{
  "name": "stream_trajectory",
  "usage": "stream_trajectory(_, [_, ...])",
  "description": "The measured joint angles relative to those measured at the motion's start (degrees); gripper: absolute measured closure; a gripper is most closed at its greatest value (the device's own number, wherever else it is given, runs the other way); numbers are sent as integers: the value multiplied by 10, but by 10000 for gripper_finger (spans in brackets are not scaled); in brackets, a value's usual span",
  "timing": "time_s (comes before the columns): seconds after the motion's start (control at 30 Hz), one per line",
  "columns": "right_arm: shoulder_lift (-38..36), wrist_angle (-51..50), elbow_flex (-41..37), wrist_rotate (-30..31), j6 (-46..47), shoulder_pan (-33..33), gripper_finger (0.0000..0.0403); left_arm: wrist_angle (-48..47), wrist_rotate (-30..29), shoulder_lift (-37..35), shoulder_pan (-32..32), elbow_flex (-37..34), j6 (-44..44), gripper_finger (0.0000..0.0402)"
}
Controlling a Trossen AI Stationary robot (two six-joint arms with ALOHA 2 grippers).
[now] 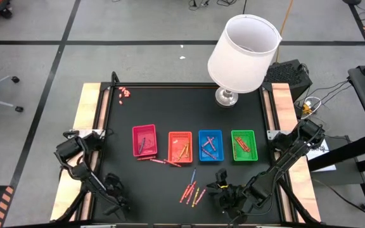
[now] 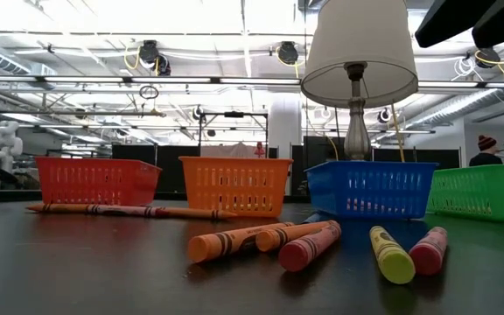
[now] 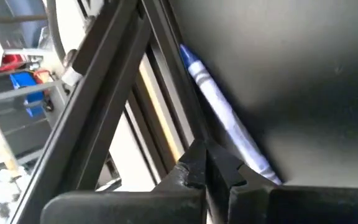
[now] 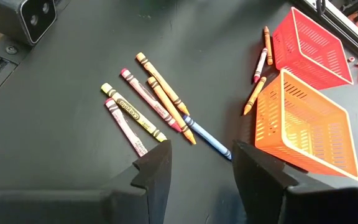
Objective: Sort crayons
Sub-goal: Put the blue crayon into the red bin
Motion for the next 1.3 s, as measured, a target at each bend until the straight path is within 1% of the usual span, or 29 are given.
stream_trajectory(0.2, [0, 0, 0, 0, 0, 0, 252, 32, -41, -1, -5, 0, -22, 401])
stream_trajectory(0.37, [0, 0, 0, 0, 0, 0, 252, 42, -53, -1, 6, 2, -27, 401])
stream_trajectory(0.43, [0, 0, 0, 0, 0, 0, 252, 55, -68, 1, 10, 12, -25, 402])
stream_trajectory(0.6, [0, 0, 0, 0, 0, 0, 252, 32, -118, 1, 28, 58, -17, 401])
stream_trajectory(0.77, [0, 0, 0, 0, 0, 0, 252, -47, -114, 1, 30, 84, -25, 401])
stream_trajectory(0.83, [0, 0, 0, 0, 0, 0, 252, -59, -113, 1, 28, 85, -35, 401])
stream_trajectory(0.97, [0, 0, 0, 0, 0, 0, 252, -57, -110, 1, 20, 78, -77, 401])
stream_trajectory(1.1, [0, 0, 0, 0, 0, 0, 252, -9, -102, 1, 13, 66, -115, 401])
stream_trajectory(1.3, [0, 0, 0, 0, 0, 0, 252, -1, -98, 1, 3, 48, -154, 401])
